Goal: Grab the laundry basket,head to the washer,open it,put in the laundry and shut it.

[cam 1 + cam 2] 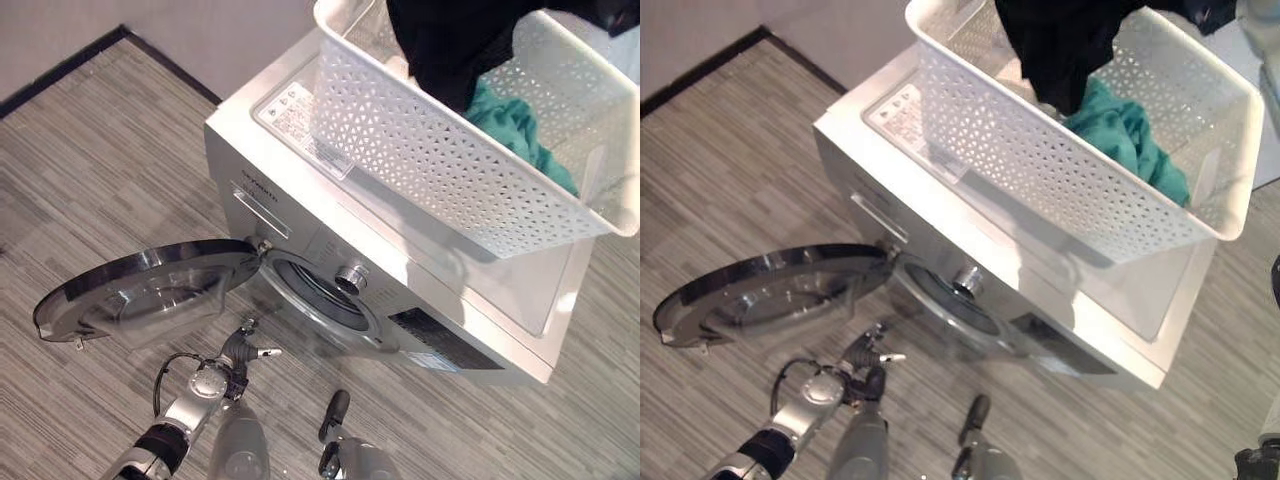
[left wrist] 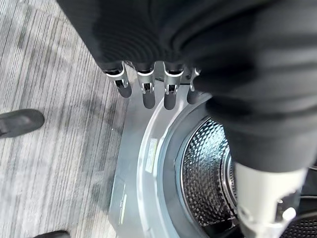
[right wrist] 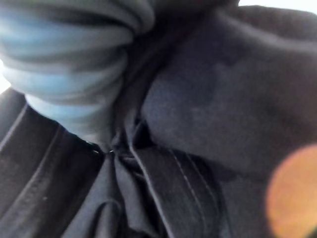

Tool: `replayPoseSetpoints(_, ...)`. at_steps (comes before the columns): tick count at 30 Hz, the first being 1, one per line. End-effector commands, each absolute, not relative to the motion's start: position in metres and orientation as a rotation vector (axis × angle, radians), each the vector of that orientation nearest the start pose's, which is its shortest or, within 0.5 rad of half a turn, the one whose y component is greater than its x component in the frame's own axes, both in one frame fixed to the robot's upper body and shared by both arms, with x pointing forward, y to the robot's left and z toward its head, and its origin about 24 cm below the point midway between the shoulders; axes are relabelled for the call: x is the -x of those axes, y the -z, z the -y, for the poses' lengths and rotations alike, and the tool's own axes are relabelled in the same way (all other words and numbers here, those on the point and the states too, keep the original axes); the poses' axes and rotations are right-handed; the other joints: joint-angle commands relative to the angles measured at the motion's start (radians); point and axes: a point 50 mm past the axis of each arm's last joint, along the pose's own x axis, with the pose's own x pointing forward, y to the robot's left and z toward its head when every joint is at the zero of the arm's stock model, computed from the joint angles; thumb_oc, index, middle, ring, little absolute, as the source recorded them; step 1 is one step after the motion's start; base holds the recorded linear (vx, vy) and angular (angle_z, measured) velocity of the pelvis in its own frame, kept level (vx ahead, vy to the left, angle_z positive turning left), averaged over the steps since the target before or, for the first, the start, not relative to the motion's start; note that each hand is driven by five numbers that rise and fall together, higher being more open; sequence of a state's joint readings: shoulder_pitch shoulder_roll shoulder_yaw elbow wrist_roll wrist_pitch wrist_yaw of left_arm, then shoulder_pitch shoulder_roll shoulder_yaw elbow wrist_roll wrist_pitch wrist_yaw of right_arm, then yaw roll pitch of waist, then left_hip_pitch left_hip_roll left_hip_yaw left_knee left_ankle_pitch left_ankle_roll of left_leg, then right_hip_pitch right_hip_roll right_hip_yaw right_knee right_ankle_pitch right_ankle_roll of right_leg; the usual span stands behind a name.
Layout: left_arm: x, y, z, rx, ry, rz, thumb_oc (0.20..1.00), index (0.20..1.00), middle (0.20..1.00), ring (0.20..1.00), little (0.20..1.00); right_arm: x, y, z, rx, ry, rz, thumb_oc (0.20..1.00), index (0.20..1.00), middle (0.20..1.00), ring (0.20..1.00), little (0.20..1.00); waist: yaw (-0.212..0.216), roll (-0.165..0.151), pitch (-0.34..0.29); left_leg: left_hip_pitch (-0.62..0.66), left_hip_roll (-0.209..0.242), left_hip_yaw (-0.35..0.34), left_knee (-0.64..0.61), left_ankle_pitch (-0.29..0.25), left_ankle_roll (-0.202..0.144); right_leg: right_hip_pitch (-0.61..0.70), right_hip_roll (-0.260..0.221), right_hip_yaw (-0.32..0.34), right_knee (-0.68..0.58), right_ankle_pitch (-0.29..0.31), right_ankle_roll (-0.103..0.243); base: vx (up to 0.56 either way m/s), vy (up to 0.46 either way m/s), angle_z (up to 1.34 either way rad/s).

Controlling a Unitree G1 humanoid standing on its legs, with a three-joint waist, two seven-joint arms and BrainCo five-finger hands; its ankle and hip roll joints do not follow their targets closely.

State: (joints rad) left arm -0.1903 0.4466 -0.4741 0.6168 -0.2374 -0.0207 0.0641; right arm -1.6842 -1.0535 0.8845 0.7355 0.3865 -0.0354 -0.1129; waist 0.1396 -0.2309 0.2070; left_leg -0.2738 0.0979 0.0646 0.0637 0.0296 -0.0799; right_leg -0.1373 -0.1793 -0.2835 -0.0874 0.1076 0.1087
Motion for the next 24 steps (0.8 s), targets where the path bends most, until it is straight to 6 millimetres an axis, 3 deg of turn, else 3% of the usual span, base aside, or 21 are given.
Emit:
replayPoseSetpoints(1, -0.251, 0.053, -0.198, -0.388, 0.177, -0.467, 1.000, 1.000, 1.000, 1.000, 1.000, -0.316, -0.488, 0.238, 0.844, 0.429, 0.857, 0.200, 0.200, 0.200, 0.200, 0.200, -0.014, -0.011, -0.040, 0.052, -0.042, -0.037, -0.003, -0.118, 0.095, 0.098, -0.027, -0.003, 0.082, -0.053, 0.053, 0.05, 0.032, -0.03)
replayPoseSetpoints(14, -0.250, 0.059, -0.188, -0.414, 0.203, -0.494, 1.000, 1.000, 1.000, 1.000, 1.000, -0.295, -0.508, 0.267, 0.663, 0.722, 0.948, 0.200, 0.200, 0.200, 0.200, 0.200, -0.022, 0.020, -0.083, 0.104, -0.057, -0.029, -0.012, -0.136, 0.105, 0.132, -0.037, 0.002, 0.083, -0.041, 0.059, 0.03, 0.017, -0.06)
replayPoseSetpoints(24, -0.263, 0.042, -0.174, -0.399, 0.209, -0.389, 1.000, 1.000, 1.000, 1.000, 1.000, -0.262, -0.510, 0.286, 0.693, 0.925, 1.097, 0.200, 0.200, 0.200, 0.200, 0.200, -0.036, 0.048, -0.097, 0.129, -0.065, -0.012, -0.007, -0.151, 0.112, 0.144, -0.049, 0.011, 0.079, -0.029, 0.066, 0.01, 0.014, -0.04)
